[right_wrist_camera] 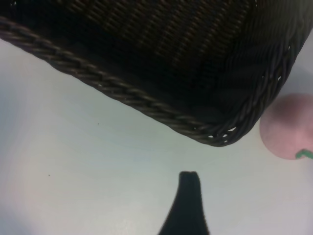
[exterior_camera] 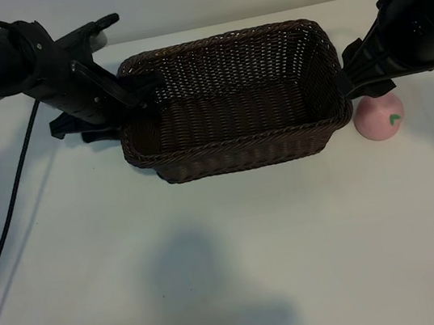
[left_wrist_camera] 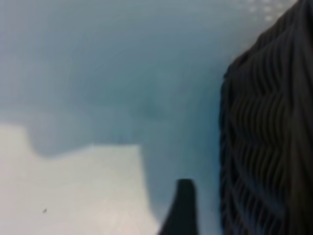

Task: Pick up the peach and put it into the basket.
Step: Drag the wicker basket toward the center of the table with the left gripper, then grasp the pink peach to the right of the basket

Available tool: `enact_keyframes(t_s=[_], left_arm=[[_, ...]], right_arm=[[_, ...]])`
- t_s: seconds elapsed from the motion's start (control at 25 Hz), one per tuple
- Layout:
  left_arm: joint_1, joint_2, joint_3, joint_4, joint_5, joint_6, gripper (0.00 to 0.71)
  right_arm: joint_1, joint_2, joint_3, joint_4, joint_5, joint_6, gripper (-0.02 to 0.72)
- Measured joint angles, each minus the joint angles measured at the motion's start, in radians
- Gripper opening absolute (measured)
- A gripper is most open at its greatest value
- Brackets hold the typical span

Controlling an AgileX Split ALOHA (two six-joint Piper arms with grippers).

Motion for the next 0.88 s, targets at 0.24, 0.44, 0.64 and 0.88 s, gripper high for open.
enact_keyframes(t_s=[0.24, 0.44, 0.64, 0.88], left_arm=[[0.0, -0.087, -0.001, 0.108, 0.071, -0.017, 0.698], [0.0, -0.235, -0.001, 0.224, 0.1, -0.049, 0.68], [0.003, -0.359, -0.001, 0.292, 0.151, -0.068, 0.669], [0.019, -0.479, -0.001, 0.39, 0.264, -0.071, 0.655]], right_arm=[[0.0, 0.0, 0.0, 0.0, 0.0, 0.0, 0.593], [0.0, 0.0, 0.0, 0.0, 0.0, 0.0, 0.593], [0.0, 0.0, 0.0, 0.0, 0.0, 0.0, 0.593], [0.0, 0.0, 0.0, 0.0, 0.0, 0.0, 0.593]])
